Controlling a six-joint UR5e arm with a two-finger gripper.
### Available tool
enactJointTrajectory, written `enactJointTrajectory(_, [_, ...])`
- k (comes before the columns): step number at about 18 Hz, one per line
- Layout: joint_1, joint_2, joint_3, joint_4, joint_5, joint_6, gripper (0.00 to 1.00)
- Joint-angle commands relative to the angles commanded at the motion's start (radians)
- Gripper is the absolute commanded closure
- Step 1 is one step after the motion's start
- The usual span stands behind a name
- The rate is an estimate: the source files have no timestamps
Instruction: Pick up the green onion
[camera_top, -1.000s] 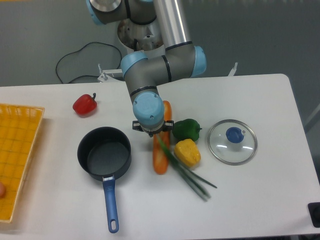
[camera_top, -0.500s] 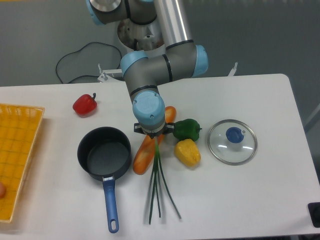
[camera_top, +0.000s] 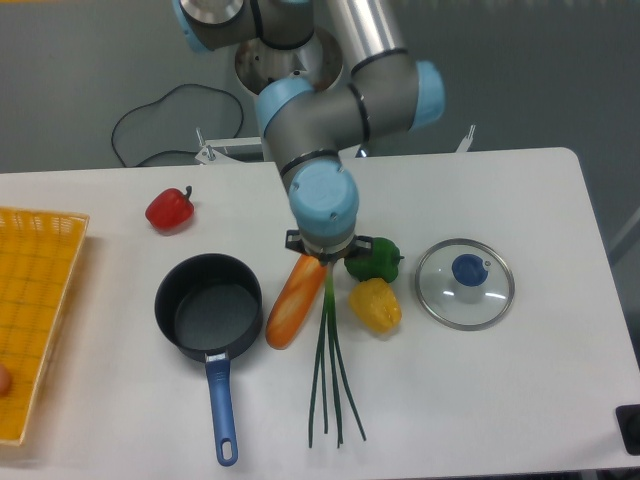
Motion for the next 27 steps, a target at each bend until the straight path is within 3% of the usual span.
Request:
enactJointTrajectory(9, [0.031,0.06,0.034,0.012,-0.008,0.45,1.0])
enactJointTrajectory(27, [0.063,0.089,0.023,0.002,-0.005,0.554,1.0])
